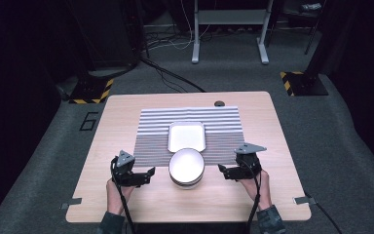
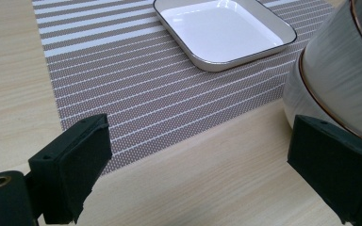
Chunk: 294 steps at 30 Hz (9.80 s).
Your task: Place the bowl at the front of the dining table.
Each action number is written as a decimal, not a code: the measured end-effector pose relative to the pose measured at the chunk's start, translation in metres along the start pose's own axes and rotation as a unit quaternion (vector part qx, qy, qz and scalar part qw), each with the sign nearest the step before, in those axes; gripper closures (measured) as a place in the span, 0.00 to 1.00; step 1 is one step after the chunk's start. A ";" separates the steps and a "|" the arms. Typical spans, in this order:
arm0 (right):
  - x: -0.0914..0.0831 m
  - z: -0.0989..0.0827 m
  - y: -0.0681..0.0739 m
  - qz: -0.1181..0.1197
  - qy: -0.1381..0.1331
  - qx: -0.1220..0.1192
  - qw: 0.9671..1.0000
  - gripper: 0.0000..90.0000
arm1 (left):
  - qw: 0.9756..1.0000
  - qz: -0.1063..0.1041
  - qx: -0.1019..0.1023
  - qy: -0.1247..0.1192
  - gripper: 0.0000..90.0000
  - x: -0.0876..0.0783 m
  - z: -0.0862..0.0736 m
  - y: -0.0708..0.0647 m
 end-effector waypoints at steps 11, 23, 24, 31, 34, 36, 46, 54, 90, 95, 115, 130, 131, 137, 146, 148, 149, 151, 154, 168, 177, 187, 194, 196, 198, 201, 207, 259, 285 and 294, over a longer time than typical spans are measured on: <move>-0.001 0.016 0.011 0.021 -0.004 -0.011 1.000 0.12 | 1.000 -0.012 0.017 -0.003 0.08 -0.002 0.016 -0.006; -0.009 0.039 0.023 0.030 -0.012 -0.031 0.999 0.13 | 0.999 -0.044 0.022 -0.007 0.08 -0.005 0.034 -0.014; -0.011 0.042 0.026 0.033 -0.015 -0.033 0.999 0.13 | 0.999 -0.044 0.023 -0.012 0.08 -0.006 0.038 -0.016; -0.015 0.055 0.034 0.040 -0.025 -0.048 0.998 0.14 | 0.998 -0.055 0.022 -0.027 0.08 -0.012 0.045 -0.018; -0.015 0.059 0.040 0.047 -0.028 -0.056 0.997 0.14 | 0.997 -0.061 0.024 -0.029 0.08 -0.012 0.047 -0.022; -0.010 0.062 0.047 0.054 -0.024 -0.063 0.996 0.14 | 0.997 -0.063 0.028 -0.031 0.07 -0.011 0.049 -0.026; 0.018 0.055 0.057 0.075 0.007 -0.066 0.995 0.15 | 0.995 -0.086 0.040 -0.020 0.07 0.003 0.050 -0.043; 0.038 0.044 0.062 0.084 0.030 -0.051 0.995 0.19 | 0.993 -0.102 0.052 -0.004 0.05 0.021 0.040 -0.057; 0.054 0.032 0.077 0.041 0.056 -0.087 0.994 0.53 | 0.991 -0.108 0.065 0.033 0.47 0.045 0.024 -0.073; 0.054 0.034 0.076 0.035 0.057 -0.087 0.994 0.57 | 0.993 -0.099 0.065 0.027 0.51 0.043 0.025 -0.075; 0.046 0.044 0.081 -0.013 0.020 -0.129 0.991 0.77 | 0.994 -0.066 0.088 0.002 0.67 0.037 0.033 -0.077; 0.038 0.049 0.088 -0.050 -0.041 -0.153 0.986 0.90 | 0.994 -0.048 0.097 -0.011 0.71 0.033 0.034 -0.080; 0.038 0.050 0.089 -0.049 -0.046 -0.155 0.986 0.91 | 0.994 -0.045 0.095 -0.016 0.74 0.032 0.034 -0.080; 0.039 0.051 0.090 -0.048 -0.054 -0.161 0.984 0.91 | 0.993 -0.027 0.105 -0.053 0.84 0.025 0.039 -0.081; 0.035 0.058 0.097 -0.055 -0.069 -0.180 0.980 0.91 | 0.991 -0.023 0.107 -0.075 0.88 0.016 0.041 -0.080; 0.033 0.060 0.099 -0.058 -0.073 -0.183 0.979 0.91 | 0.991 -0.020 0.107 -0.079 0.88 0.014 0.042 -0.080; 0.033 0.060 0.099 -0.058 -0.073 -0.183 0.979 0.91 | 0.991 -0.020 0.108 -0.081 0.88 0.014 0.043 -0.080; 0.033 0.061 0.099 -0.060 -0.075 -0.183 0.978 0.91 | 0.990 -0.020 0.110 -0.083 0.88 0.014 0.044 -0.081; 0.031 0.061 0.099 -0.060 -0.076 -0.184 0.978 0.91 | 0.990 -0.018 0.115 -0.084 0.88 0.012 0.045 -0.082; 0.028 0.069 0.101 -0.057 -0.082 -0.186 0.977 0.91 | 0.988 -0.019 0.117 -0.097 0.88 0.006 0.051 -0.078; 0.024 0.075 0.103 -0.059 -0.087 -0.196 0.975 0.91 | 0.987 -0.018 0.114 -0.110 0.88 0.002 0.054 -0.077; 0.025 0.080 0.102 -0.058 -0.088 -0.198 0.974 0.91 | 0.987 -0.015 0.119 -0.110 0.88 0.001 0.059 -0.075; 0.025 0.082 0.102 -0.061 -0.088 -0.199 0.974 0.91 | 0.986 -0.017 0.124 -0.110 0.87 0.002 0.062 -0.074; 0.025 0.083 0.101 -0.061 -0.086 -0.200 0.974 0.91 | 0.986 -0.019 0.124 -0.109 0.87 0.002 0.063 -0.073; 0.024 0.084 0.101 -0.062 -0.086 -0.199 0.974 0.91 | 0.986 -0.020 0.121 -0.111 0.87 0.002 0.064 -0.073; 0.025 0.086 0.100 -0.061 -0.087 -0.199 0.974 0.91 | 0.986 -0.020 0.119 -0.113 0.87 0.003 0.066 -0.072; 0.025 0.090 0.097 -0.063 -0.087 -0.198 0.974 0.91 | 0.986 -0.021 0.124 -0.114 0.87 0.005 0.071 -0.071; 0.023 0.128 0.076 -0.079 -0.114 -0.183 0.973 0.91 | 0.977 -0.003 0.150 -0.152 0.89 0.015 0.117 -0.063; 0.048 0.138 0.062 -0.072 -0.112 -0.176 0.975 0.91 | 0.978 0.007 0.147 -0.147 0.90 0.036 0.125 -0.048; 0.059 0.143 0.057 -0.068 -0.106 -0.179 0.976 0.91 | 0.981 0.012 0.137 -0.140 0.90 0.044 0.127 -0.040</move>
Point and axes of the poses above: each handheld gripper's, and its own axes: x roughly forward along the jaws, z roughly out of its top, y roughly to its left, the point moved 2 cm from there along x, roughly forward along the jaws, and after that the axes turned 3 degrees about z, right-handed, at the moved point
